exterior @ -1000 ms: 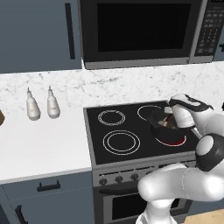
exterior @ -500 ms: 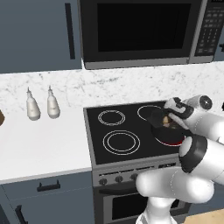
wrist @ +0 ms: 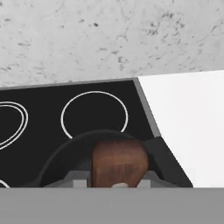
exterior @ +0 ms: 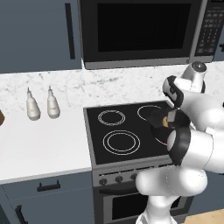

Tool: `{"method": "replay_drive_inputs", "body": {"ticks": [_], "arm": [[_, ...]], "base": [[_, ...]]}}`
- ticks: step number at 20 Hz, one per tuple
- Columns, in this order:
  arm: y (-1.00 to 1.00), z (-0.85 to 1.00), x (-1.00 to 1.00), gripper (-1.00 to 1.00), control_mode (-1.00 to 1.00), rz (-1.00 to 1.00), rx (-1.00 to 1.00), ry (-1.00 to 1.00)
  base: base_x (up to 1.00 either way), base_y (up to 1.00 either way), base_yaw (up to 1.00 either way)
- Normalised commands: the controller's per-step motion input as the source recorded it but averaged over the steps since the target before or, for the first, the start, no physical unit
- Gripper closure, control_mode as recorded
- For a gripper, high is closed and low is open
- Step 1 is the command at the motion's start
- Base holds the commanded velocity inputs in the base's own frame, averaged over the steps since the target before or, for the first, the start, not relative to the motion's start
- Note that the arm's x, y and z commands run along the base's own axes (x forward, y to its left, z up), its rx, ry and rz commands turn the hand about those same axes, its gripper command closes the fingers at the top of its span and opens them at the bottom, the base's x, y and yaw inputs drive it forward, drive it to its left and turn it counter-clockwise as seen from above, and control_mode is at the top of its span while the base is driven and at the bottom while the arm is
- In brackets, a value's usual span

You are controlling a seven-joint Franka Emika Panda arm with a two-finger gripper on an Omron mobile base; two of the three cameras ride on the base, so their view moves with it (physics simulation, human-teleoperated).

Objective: Put the sweet potato and lemon in the pot. Retrieve the spatula and lightly stir the vegetables in the pot.

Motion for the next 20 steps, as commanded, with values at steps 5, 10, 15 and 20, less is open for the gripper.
{"method": "replay_drive_inputs", "body": {"ticks": [5, 10, 15, 20], "arm": [[-0.31, -0.31, 0.0, 1.0, -1.0, 0.0, -0.06, 0.03], [-0.11, -0.69, 0.0, 1.0, -1.0, 0.0, 0.0, 0.03], [0.0, -0.41, 0.01, 1.0, -1.0, 0.04, 0.0, -0.02], [0.0, -0.27, 0.1, 1.0, -1.0, 0.09, 0.03, -0.12]], "base": [[0.0, 0.0, 0.0], [0.0, 0.0, 0.0], [0.0, 0.0, 0.0], [0.0, 0.0, 0.0]]}}
